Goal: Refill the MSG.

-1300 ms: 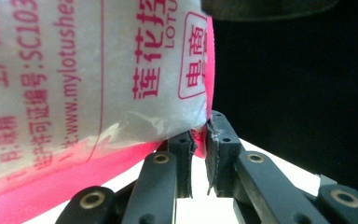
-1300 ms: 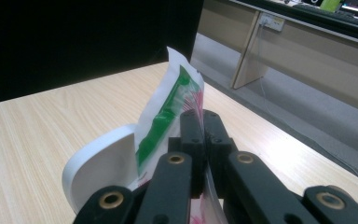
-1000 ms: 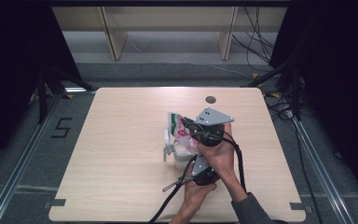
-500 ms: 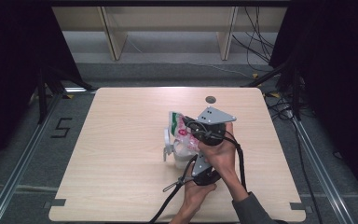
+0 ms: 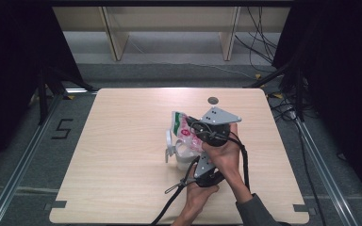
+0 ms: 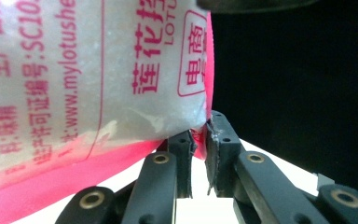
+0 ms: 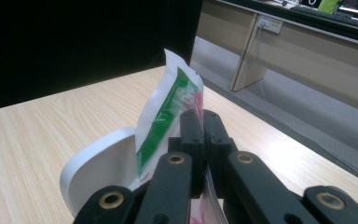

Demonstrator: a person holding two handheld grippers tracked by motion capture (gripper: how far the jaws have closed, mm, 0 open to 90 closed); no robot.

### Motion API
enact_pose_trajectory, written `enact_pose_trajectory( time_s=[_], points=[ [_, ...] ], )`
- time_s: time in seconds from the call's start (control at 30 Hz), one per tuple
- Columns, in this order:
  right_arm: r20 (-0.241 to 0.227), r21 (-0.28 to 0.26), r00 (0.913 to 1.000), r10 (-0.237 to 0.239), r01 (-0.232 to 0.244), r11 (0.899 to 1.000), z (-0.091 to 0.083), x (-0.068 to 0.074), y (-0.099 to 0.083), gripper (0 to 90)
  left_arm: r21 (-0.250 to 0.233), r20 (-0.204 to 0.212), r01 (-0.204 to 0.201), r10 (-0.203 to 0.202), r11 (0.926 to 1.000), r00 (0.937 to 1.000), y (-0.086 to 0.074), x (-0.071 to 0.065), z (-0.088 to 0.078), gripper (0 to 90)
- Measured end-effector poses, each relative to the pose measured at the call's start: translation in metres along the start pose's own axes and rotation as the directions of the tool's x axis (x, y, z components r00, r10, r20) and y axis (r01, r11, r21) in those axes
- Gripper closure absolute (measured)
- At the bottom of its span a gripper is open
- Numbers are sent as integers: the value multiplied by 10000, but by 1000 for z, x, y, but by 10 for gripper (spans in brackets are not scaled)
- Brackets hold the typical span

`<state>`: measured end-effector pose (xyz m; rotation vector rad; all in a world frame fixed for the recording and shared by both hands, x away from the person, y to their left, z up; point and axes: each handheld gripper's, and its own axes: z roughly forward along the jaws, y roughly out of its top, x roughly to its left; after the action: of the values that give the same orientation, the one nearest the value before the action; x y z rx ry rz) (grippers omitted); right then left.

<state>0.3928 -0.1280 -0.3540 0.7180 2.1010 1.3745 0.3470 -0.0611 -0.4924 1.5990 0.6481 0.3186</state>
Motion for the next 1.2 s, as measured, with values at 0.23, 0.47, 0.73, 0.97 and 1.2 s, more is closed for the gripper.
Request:
enact_pose_trajectory(
  time_s=[0.23, 0.47, 0.73, 0.97, 1.2],
  points=[
    [-55, 134, 9996, 264, -263, 9996, 2, 4, -1, 900, 12, -14, 7, -7, 10000, 10000, 0, 0, 0, 810],
    [54, 24, 10000, 24, -25, 10000, 3, 2, -1, 900, 20, -22, 15, -14, 10000, 10000, 0, 0, -1, 811],
    [-124, 102, 9993, 347, -346, 9993, 3, 3, -2, 900, -243, -48, 378, -380, 9990, 9993, 0, -2, 2, 810],
    [-57, 33, 9999, 91, -91, 10000, 0, 0, 0, 900, 86, -10, -30, 30, 10000, 10000, 0, 1, -1, 809],
    [-115, -148, 9995, 309, -311, 9994, -7, -3, 2, 900, 159, -37, -24, 24, 9999, 10000, 0, 1, -1, 805]
  ],
)
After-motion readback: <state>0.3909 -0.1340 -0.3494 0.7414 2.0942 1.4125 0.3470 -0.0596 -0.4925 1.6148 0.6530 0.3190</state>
